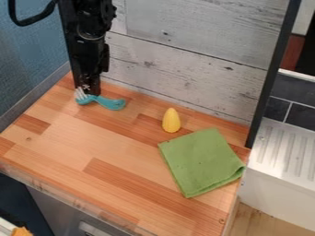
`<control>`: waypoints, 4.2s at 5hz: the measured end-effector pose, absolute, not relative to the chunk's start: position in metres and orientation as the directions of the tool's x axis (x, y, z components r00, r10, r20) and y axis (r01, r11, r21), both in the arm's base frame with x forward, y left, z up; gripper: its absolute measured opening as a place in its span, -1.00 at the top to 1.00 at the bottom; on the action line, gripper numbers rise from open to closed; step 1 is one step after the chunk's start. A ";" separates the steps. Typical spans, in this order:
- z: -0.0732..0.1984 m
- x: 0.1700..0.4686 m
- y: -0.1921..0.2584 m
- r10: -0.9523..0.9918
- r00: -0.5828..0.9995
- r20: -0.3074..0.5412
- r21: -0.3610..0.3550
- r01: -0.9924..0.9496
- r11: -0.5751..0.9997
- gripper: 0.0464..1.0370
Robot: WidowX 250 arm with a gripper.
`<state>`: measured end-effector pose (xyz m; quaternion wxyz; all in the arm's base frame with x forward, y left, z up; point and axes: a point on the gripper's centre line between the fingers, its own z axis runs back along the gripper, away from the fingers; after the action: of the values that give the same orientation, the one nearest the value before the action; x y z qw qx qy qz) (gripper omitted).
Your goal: Move the green cloth to the left side of the table
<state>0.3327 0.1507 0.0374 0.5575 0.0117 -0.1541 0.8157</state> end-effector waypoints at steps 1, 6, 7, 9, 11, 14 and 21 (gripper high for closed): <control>0.027 0.330 0.149 0.905 -0.379 0.193 -0.212 -0.917 -0.338 -0.92; 0.041 0.330 -0.023 0.971 -0.157 0.181 -0.169 -0.977 -0.127 -0.92; 0.036 0.332 -0.053 0.981 -0.083 0.176 -0.142 -0.988 -0.058 -0.92; 0.003 0.323 -0.082 0.977 0.017 0.212 -0.060 -0.998 0.030 -0.92; -0.027 0.319 -0.084 0.978 0.025 0.208 -0.003 -1.000 0.027 -0.92; -0.032 0.303 -0.042 0.992 -0.049 0.115 -0.037 -0.998 -0.045 -0.92; -0.033 0.261 0.107 0.862 -0.473 0.182 -0.117 -0.881 -0.459 -0.92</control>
<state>0.2614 0.1071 -0.0326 0.5110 0.0481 -0.0977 0.8527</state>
